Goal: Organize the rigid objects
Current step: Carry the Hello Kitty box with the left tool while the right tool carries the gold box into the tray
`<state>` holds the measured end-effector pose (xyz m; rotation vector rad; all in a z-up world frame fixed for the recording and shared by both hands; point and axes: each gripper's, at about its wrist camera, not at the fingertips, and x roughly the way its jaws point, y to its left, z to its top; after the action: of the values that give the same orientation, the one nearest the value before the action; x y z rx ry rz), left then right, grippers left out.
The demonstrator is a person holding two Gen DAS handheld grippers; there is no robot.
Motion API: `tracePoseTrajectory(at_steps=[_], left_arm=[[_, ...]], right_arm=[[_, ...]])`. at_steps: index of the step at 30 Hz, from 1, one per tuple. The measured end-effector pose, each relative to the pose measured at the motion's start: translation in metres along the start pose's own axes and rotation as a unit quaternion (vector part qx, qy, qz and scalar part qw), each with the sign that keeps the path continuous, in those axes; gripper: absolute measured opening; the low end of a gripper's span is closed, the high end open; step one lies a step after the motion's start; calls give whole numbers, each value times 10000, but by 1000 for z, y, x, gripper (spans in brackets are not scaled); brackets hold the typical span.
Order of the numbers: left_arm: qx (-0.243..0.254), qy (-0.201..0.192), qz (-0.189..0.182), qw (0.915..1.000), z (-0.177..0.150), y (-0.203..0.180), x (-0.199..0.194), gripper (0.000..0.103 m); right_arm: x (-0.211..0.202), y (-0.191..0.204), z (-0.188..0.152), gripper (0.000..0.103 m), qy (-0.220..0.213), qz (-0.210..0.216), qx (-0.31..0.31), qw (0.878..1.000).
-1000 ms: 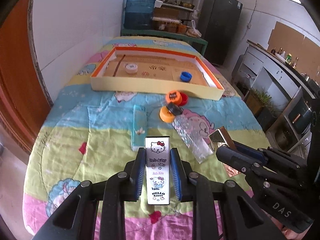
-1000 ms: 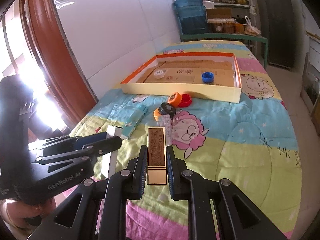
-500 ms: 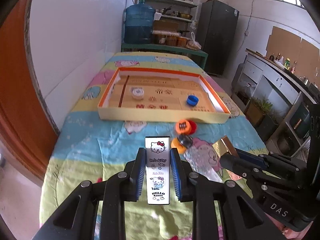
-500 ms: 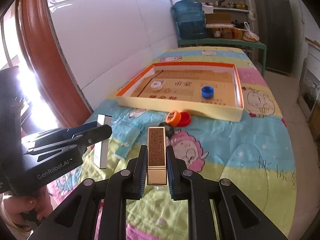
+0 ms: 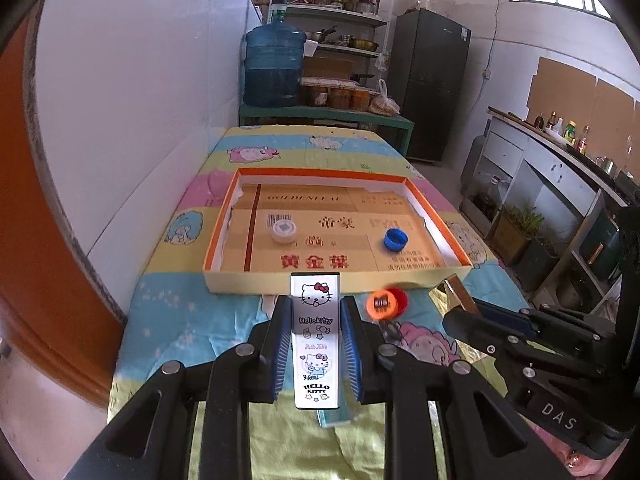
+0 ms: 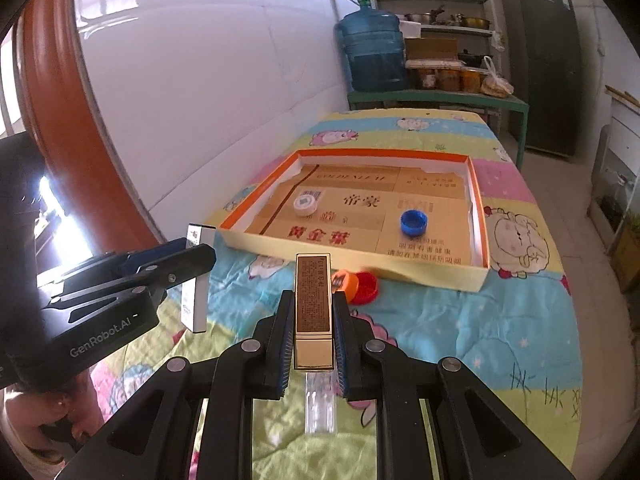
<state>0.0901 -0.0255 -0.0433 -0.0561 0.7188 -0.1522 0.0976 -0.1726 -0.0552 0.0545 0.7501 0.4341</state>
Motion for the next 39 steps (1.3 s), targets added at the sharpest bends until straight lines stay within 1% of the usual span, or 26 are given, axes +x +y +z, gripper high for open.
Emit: tracePoseTrajectory(at_steps=[13, 21, 29, 39], left_arm=[[71, -41, -81, 9999, 37, 3, 31, 25], [68, -60, 50, 9999, 60, 4, 57, 25], [77, 8, 139, 9999, 78, 2, 85, 25], [121, 189, 130, 9997, 101, -3, 123, 25]], right_arm=[[20, -23, 38, 18, -66, -333, 92, 9994], [38, -38, 61, 18, -63, -381, 140, 9992], [54, -53, 80, 18, -58, -453, 185, 9988], [78, -90, 102, 18, 18, -626, 336, 9975]])
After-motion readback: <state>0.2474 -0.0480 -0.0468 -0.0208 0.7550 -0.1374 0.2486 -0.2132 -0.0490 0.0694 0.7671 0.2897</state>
